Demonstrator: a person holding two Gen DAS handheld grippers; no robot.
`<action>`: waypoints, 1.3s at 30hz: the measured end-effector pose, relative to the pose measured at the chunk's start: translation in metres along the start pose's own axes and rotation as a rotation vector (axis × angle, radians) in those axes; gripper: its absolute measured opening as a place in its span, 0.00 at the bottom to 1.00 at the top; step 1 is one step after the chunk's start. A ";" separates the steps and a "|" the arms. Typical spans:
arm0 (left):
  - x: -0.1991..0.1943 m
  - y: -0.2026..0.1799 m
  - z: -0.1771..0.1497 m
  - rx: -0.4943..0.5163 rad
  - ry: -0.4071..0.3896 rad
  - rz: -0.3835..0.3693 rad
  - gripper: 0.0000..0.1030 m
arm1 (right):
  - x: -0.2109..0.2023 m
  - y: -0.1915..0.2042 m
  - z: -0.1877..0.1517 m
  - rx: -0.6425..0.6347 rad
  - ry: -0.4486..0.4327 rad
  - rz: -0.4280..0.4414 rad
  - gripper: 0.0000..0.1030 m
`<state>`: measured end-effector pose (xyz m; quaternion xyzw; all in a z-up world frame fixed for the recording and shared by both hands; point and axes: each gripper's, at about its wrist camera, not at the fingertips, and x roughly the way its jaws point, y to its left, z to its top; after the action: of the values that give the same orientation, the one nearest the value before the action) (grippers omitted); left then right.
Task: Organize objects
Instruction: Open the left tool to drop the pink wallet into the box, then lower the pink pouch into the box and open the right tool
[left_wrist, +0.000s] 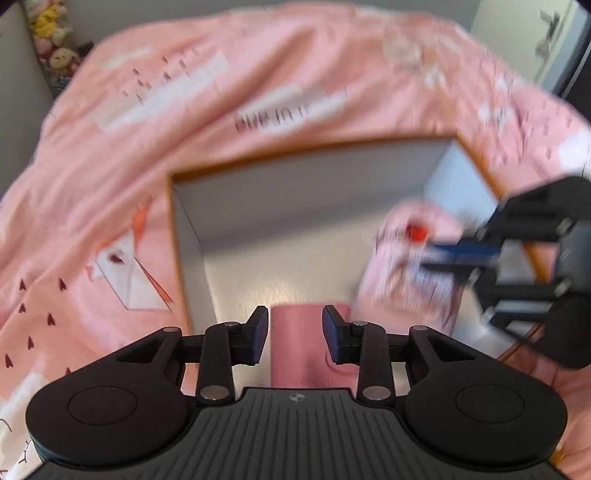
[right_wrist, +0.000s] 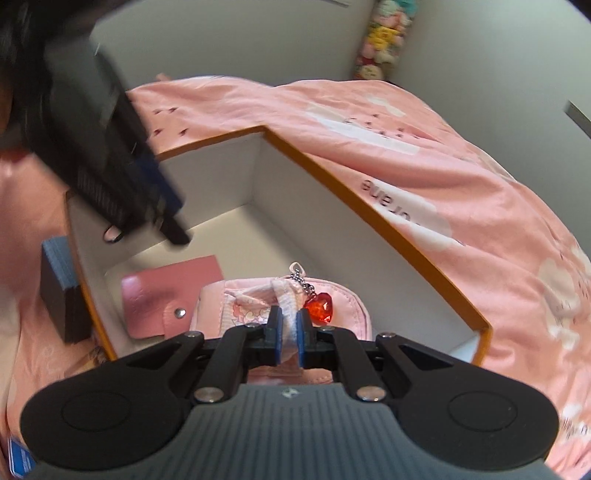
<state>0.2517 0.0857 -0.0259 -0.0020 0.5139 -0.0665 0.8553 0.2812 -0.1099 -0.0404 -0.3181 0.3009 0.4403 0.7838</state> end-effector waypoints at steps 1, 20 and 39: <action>-0.007 0.005 0.000 -0.022 -0.031 0.002 0.38 | 0.002 0.002 0.002 -0.028 0.017 0.008 0.08; -0.008 0.069 -0.030 -0.323 -0.147 -0.029 0.48 | 0.057 0.029 0.021 -0.423 0.119 0.251 0.08; -0.009 0.070 -0.041 -0.410 -0.186 -0.064 0.47 | 0.022 0.038 0.048 -0.467 -0.040 0.254 0.08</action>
<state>0.2188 0.1586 -0.0420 -0.1981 0.4354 0.0126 0.8781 0.2665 -0.0467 -0.0362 -0.4410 0.2131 0.5991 0.6334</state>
